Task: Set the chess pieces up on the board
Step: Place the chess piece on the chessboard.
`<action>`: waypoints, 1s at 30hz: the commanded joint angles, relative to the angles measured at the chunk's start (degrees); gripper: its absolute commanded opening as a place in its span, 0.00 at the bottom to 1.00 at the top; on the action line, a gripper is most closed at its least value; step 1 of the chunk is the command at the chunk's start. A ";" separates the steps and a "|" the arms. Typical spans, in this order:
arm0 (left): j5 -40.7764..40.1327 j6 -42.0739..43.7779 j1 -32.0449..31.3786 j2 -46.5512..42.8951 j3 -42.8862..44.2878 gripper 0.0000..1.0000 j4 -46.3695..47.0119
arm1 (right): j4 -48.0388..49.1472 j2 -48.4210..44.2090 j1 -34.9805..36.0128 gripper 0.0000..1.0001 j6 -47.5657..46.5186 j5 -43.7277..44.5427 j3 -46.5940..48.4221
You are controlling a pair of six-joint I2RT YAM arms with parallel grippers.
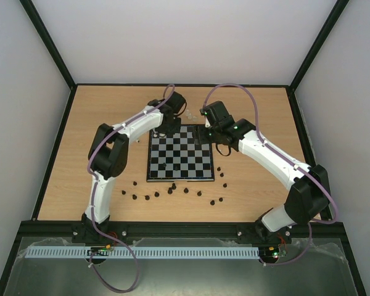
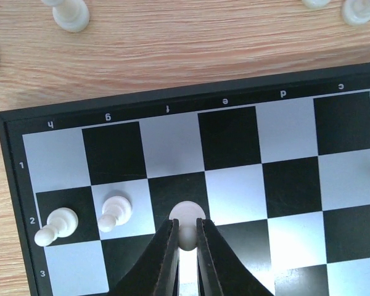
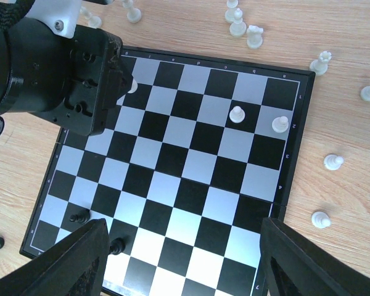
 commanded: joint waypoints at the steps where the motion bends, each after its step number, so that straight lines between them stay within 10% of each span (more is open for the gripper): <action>1: -0.34 0.97 0.81 1.63 0.60 0.10 -1.25 | -0.58 -0.41 0.00 0.68 -0.07 -0.14 -0.61; 30: 2.03 1.30 1.66 3.09 -1.21 0.17 0.69 | -0.41 0.42 0.00 0.68 -0.08 -0.76 -0.80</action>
